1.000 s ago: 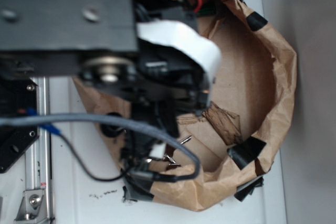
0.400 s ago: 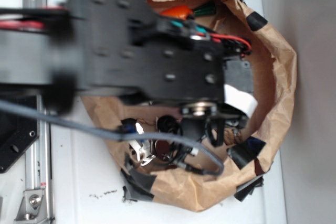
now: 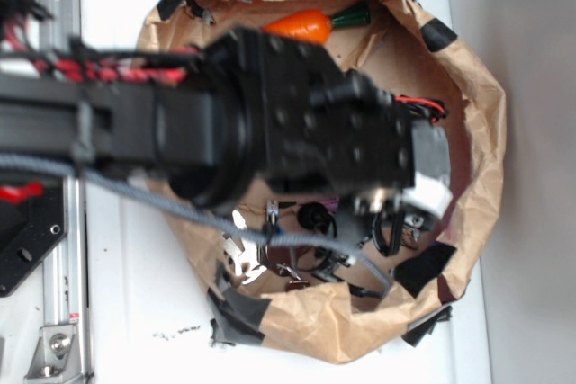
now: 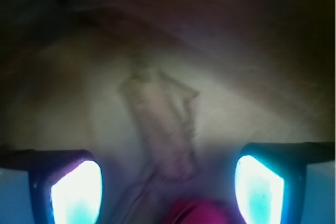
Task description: Grab the wood chip.
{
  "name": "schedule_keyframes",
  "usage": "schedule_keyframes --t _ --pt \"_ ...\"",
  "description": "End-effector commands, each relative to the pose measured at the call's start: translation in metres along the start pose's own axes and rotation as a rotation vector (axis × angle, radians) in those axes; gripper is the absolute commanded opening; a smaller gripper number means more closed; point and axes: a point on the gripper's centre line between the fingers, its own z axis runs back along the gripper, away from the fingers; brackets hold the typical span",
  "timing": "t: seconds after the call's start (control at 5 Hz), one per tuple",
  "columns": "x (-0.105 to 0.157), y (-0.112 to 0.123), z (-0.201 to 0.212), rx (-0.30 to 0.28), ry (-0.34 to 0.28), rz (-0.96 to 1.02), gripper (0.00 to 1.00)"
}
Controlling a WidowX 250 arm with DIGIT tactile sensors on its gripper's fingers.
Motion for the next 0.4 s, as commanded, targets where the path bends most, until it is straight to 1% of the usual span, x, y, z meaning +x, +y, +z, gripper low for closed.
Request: schedule_keyframes --t 0.0,0.2 --pt "0.0188 -0.0133 -0.0306 0.026 0.001 -0.01 0.0" --pt "0.0151 -0.0043 -0.0321 0.024 0.016 0.024 0.0"
